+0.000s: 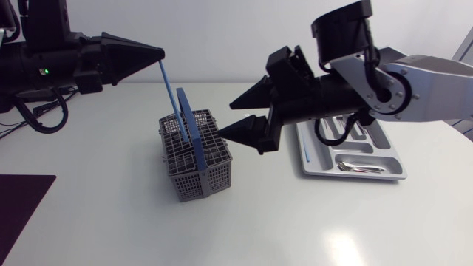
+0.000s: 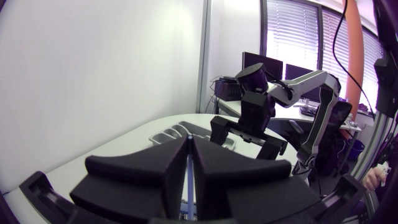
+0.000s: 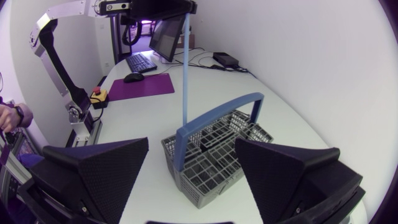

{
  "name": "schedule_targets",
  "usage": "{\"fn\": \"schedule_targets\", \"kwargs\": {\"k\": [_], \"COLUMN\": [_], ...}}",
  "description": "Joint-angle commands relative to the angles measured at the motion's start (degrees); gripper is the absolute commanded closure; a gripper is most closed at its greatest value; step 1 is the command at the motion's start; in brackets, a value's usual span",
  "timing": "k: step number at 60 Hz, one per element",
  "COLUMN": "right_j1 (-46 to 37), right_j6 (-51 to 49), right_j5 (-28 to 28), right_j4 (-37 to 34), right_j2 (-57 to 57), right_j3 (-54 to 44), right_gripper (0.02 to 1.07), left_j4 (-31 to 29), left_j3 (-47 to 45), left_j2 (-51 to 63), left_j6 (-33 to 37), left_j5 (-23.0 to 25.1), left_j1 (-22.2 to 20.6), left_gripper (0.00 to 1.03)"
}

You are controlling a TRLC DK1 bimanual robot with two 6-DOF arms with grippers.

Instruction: Unload the cutlery basket into the drawer organizer.

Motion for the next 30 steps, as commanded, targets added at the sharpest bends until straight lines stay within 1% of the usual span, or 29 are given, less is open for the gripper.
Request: {"fn": "schedule_targets", "kwargs": {"k": [1,9,12,22,30], "right_j1": [2.9,5.3,5.8,7.0,7.9], "right_j6": [1.2,1.2,1.2,1.6,1.9], "right_j5": [0.2,1.1,1.2,2.5,2.7], "right_j4": [0.9,0.4,0.4,0.4,0.4], "right_j2": [3.2,6.1,6.7,9.9,12.2], "right_j3": [3.0,6.1,7.1,10.1,12.5], "right_gripper": [0.07,0.07,0.1,0.13,0.22], "left_j4": [-0.9,-2.3,-2.9,-4.3,-4.6], "left_j3": [2.6,3.3,3.6,4.4,4.6], "left_j2": [1.4,1.9,1.9,2.1,2.3], "left_j6": [-0.8,-0.4,-0.4,-0.4,-0.4], "left_j5": [1.1,1.3,1.5,2.2,2.4], "left_j1": [-0.5,-0.4,-0.4,-0.2,-0.4], "left_gripper": [0.89,0.89,0.89,0.89,0.89]}}
